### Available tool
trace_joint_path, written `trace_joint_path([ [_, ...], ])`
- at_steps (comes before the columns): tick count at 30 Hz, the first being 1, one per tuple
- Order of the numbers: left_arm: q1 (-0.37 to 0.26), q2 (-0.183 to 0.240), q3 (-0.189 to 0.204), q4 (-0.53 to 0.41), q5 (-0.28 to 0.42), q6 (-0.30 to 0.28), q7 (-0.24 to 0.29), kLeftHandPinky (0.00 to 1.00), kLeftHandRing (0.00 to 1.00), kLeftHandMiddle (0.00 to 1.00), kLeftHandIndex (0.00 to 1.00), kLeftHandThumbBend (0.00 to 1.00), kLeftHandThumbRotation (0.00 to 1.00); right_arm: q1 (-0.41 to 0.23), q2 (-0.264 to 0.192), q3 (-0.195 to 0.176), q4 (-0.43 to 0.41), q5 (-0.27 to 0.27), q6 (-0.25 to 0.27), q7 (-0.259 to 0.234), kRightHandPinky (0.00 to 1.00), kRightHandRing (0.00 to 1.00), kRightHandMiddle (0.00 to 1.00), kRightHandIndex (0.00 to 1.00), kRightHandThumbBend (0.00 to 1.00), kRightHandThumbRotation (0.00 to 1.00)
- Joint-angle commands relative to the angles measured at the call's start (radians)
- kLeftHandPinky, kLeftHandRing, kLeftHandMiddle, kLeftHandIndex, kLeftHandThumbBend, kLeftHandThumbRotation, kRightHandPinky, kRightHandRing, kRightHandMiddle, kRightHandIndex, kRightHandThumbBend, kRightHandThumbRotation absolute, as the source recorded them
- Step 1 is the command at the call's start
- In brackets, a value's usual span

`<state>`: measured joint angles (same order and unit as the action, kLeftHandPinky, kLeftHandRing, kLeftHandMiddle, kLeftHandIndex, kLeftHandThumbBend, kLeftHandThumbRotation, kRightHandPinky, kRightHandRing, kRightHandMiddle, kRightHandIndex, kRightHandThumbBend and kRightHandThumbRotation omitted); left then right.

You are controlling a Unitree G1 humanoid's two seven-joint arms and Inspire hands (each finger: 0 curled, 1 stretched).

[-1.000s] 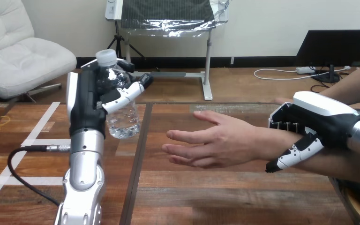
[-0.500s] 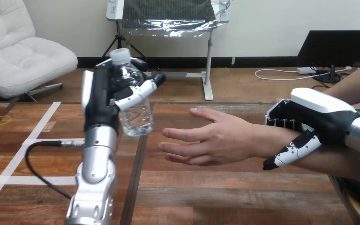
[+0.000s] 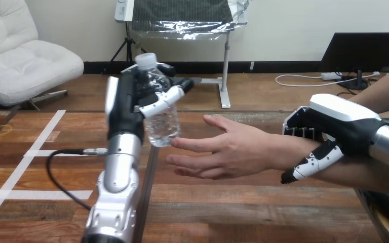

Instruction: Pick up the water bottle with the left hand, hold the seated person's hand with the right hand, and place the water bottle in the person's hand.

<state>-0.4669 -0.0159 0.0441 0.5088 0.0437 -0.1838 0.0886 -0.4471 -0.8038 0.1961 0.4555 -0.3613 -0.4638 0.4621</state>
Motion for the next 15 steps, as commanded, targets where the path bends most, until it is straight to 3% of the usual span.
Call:
trace_joint_path([
  [1,-0.113,-0.026,-0.027,0.039,0.003,-0.051,-0.01,0.29,0.35,0.41,0.46,0.66,0.0,-0.022,0.002,-0.007,0.019,-0.018,0.063,0.008,0.3,0.34,0.4,0.43,0.87,0.32],
  [15,-0.148,-0.081,-0.054,0.119,0.002,-0.061,-0.03,0.3,0.34,0.4,0.46,0.67,0.0,-0.038,0.028,-0.002,-0.006,-0.019,0.081,0.03,0.3,0.35,0.4,0.43,0.87,0.33],
])
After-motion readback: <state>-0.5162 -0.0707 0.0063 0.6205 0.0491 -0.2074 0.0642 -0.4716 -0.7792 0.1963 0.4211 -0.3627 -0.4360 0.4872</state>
